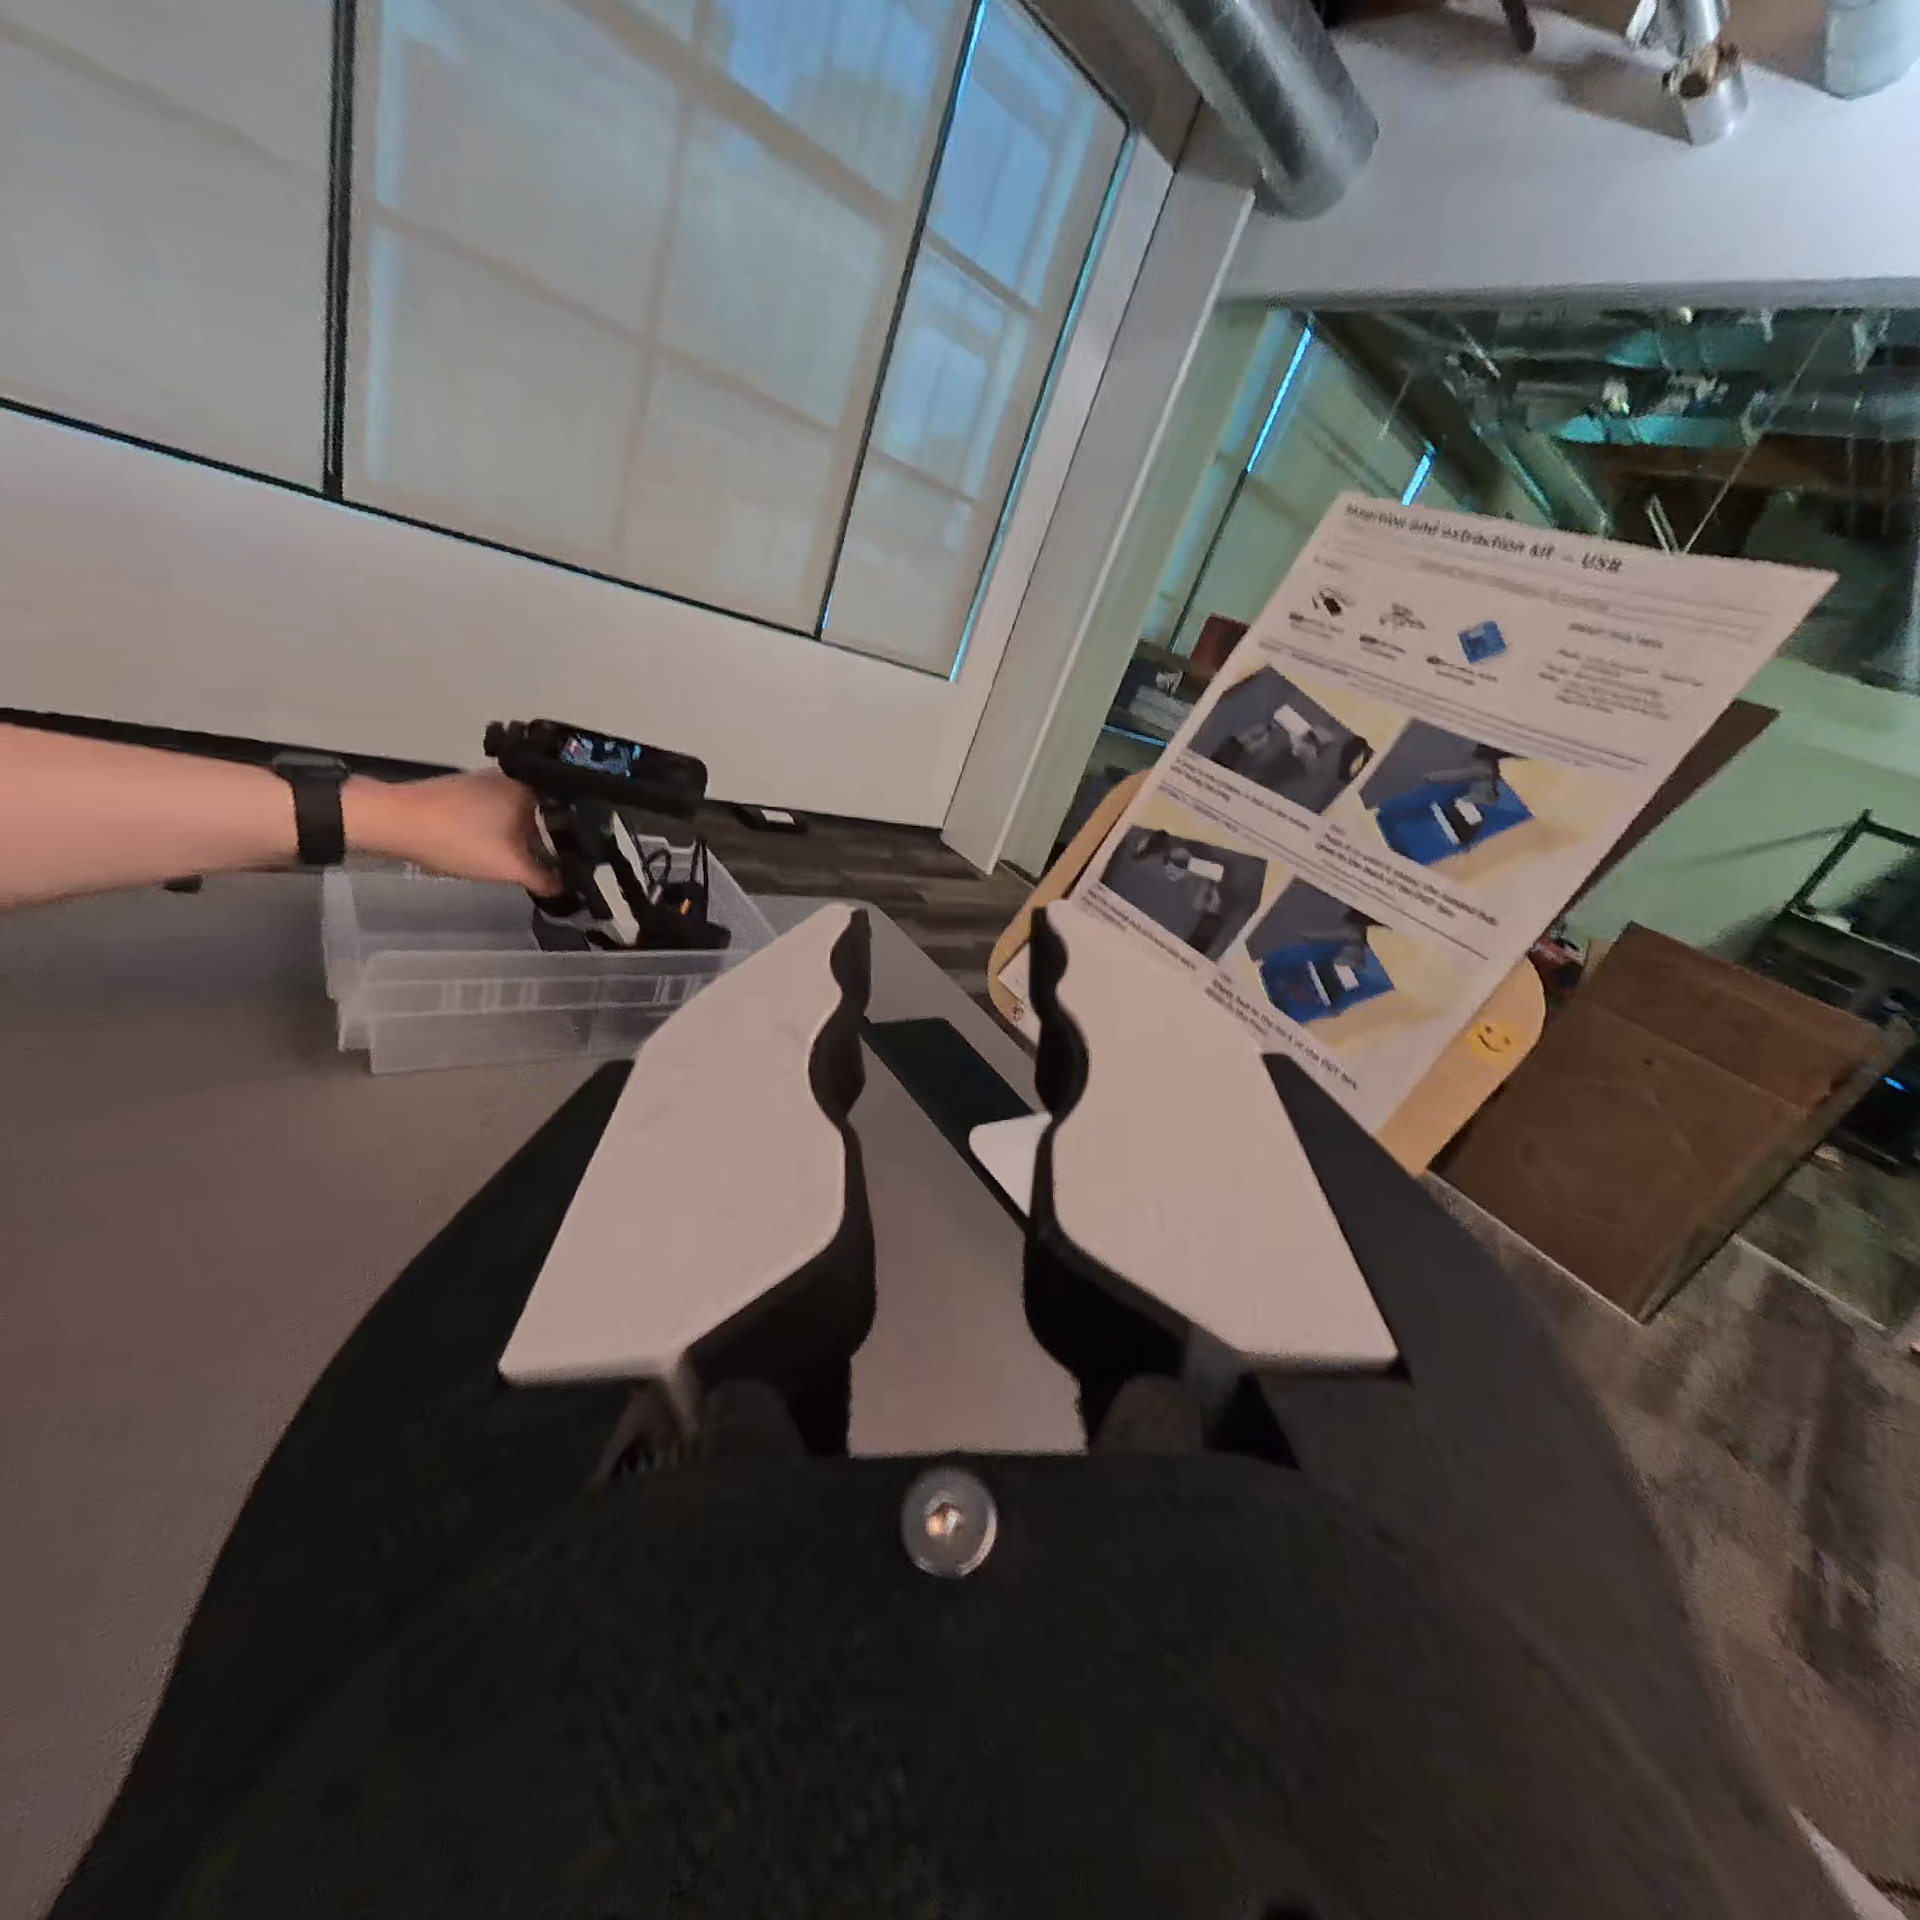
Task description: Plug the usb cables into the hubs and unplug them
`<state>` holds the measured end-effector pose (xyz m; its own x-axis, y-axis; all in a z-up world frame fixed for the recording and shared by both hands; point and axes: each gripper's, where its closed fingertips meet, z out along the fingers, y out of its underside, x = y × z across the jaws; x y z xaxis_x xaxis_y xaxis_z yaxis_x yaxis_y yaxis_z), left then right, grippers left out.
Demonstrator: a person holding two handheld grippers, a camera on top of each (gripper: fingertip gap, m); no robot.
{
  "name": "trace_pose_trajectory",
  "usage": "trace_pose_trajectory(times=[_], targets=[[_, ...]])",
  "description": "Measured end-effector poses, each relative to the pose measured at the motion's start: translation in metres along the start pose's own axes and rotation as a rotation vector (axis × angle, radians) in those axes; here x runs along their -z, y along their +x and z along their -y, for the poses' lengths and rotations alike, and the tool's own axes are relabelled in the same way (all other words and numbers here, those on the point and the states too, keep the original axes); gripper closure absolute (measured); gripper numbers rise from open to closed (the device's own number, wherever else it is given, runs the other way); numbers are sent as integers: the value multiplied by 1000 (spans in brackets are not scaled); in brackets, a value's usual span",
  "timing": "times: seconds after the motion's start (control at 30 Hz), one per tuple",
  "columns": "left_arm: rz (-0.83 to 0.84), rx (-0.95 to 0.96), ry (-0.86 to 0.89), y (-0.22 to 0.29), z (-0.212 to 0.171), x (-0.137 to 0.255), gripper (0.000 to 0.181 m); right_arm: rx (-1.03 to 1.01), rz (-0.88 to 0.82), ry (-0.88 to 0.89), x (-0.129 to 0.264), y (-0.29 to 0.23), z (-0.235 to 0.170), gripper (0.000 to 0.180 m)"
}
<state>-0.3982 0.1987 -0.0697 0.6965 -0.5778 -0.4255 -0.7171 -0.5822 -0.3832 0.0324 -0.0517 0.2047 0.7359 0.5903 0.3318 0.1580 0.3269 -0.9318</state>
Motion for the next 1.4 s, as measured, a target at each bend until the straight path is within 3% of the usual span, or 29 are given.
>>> trace_pose_trajectory(times=[0.2,0.43,0.63,0.73,0.8,0.93,1.03,1.17,1.3,1.4], targets=[[158,-147,-97,-28,7,34,154,-58,6,13,3,10,-6,152],[419,-312,-84,-67,51,132,154,-100,8,-16,2,19,-19,152],[475,-285,201,-53,120,238,154,-150,37,-59,-9,15,-32,152],[451,-274,443,-7,156,277,154,-287,73,-49,-29,5,-38,150],[402,-268,613,38,174,292,154,-396,141,-3,-47,-9,-41,137],[223,-221,913,140,200,299,154,-633,325,80,-81,-45,-49,108],[123,-188,1041,203,215,289,154,-817,398,141,-94,-56,-49,91],[14,-163,1092,261,229,264,154,-960,269,212,-97,-29,-65,92],[-52,-126,1097,286,239,243,154,-975,215,188,-99,-10,-94,120],[-71,-145,1019,292,241,223,154,-913,253,179,-101,-3,-111,121]])
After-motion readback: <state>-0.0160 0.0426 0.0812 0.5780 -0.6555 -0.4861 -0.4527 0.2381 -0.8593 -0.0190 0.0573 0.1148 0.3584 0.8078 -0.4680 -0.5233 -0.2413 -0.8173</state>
